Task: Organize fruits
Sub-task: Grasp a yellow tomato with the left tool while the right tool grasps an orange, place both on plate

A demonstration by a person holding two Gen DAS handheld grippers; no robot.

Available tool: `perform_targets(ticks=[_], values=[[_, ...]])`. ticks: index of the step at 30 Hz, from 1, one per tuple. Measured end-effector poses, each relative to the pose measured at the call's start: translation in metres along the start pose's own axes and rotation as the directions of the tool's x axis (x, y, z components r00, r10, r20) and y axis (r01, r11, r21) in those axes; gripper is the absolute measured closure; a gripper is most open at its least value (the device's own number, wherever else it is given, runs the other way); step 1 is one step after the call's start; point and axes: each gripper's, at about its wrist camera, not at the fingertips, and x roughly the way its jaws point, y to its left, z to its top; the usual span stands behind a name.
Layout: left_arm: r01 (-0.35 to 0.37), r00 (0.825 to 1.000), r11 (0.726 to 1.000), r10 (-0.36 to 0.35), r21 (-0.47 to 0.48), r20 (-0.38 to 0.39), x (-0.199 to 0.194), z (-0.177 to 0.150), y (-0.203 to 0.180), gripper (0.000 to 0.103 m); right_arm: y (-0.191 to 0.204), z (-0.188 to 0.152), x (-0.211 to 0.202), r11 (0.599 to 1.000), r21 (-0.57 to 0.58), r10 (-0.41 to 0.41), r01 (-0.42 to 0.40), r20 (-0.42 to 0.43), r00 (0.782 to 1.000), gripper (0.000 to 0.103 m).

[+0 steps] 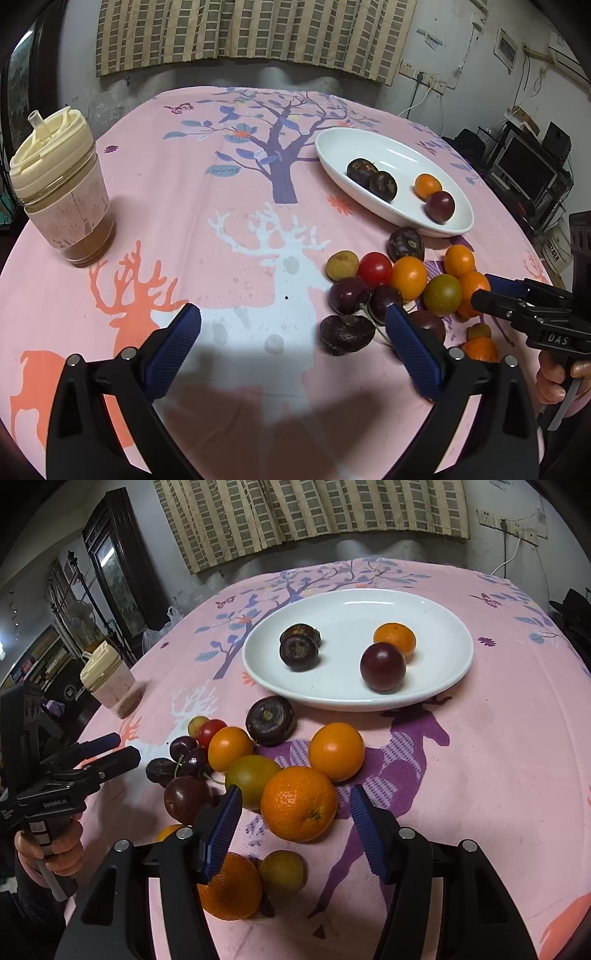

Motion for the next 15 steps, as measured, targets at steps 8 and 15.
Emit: perform_targets(ticks=[8,15], values=[[0.014,1.000,1.000,-0.013,0.026,-0.010,-0.0010,-0.0017,-0.0061,0.005,-0.0030,-0.0013,0.0070,1.000,0.008,-0.008,0.008,-0.026,1.000,0.044],[0.036,0.999,0.999,-0.035,0.035,-0.037,0.0011,-0.0038,-0.0105,0.005,-0.0055,-0.0021,0.0099,1.000,0.023,0.021,-0.020,-0.036,0.999,0.058]])
